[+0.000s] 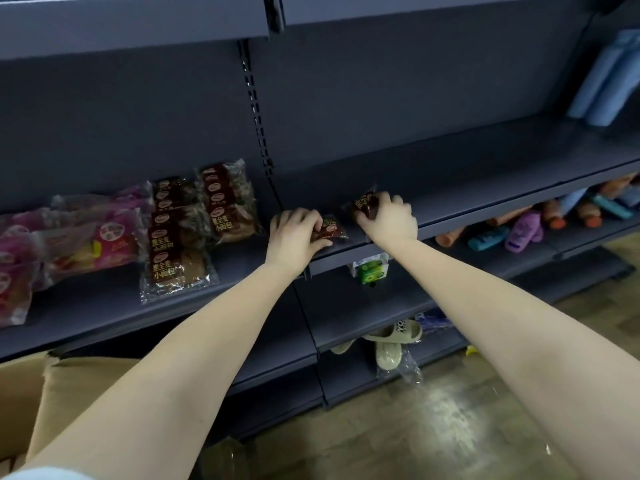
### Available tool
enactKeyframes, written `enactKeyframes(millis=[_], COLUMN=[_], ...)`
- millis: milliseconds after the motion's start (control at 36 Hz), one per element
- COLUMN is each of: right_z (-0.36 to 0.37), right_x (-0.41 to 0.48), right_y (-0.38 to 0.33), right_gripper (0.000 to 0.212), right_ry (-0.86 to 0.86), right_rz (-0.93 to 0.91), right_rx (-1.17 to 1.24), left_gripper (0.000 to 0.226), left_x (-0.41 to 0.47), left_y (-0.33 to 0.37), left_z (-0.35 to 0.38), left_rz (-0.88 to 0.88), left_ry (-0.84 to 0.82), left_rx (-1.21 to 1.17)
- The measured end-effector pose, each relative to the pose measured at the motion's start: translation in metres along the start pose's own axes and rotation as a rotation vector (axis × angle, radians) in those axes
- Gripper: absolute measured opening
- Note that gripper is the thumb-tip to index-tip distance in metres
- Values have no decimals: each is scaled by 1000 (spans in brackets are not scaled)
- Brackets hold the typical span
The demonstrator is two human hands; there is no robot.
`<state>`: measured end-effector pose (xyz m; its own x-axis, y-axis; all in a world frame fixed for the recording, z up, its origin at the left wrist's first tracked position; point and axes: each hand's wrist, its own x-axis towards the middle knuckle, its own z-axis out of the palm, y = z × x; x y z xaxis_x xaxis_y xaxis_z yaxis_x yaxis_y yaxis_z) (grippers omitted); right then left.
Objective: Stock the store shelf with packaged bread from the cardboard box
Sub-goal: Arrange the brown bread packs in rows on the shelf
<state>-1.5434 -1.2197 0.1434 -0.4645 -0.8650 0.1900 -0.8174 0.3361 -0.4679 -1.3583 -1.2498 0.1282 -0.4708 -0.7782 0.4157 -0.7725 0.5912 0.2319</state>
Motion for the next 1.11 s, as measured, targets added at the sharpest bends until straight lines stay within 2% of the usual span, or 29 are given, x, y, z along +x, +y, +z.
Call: enactKeyframes(millis=[194,389,528,667,750,833,917,1028,1111], right_z=[8,6,-7,-13,-8,2,12,20,21], right_x=[-8,-9,-3,-2,-10,-19,-27,-38,-44], right_y=[12,9,-7,-37,-60,-80,-98,-118,-133], right_gripper=[89,85,76,66,67,69,72,76,65], right_ry=[-45,47,173,62,2,-42,-77,-120,-81], right_rz=[-40,-75,-229,-457,-595,-684,-763,-802,-769], right_rx=[-135,-83,40,162,168,184,209,299,378], left_gripper=[41,44,49,69,88,95,90,81,78], left_x=[5,8,15,21,19,11,0,-17,-28], left_y=[-3,-1,-12,-21,-31,-46,-63,-78,-84], left_z=[9,-1,-25,-57,-80,-95,-103,-113,-120], left_rz=[20,-26,-77,-124,-108,16,14,-70,-115], left_ry=[-45,-197,-150,-22,-27,-86,-167,-77,-17], left_rx=[23,-5,8,-105,-208,-100,72,155,179])
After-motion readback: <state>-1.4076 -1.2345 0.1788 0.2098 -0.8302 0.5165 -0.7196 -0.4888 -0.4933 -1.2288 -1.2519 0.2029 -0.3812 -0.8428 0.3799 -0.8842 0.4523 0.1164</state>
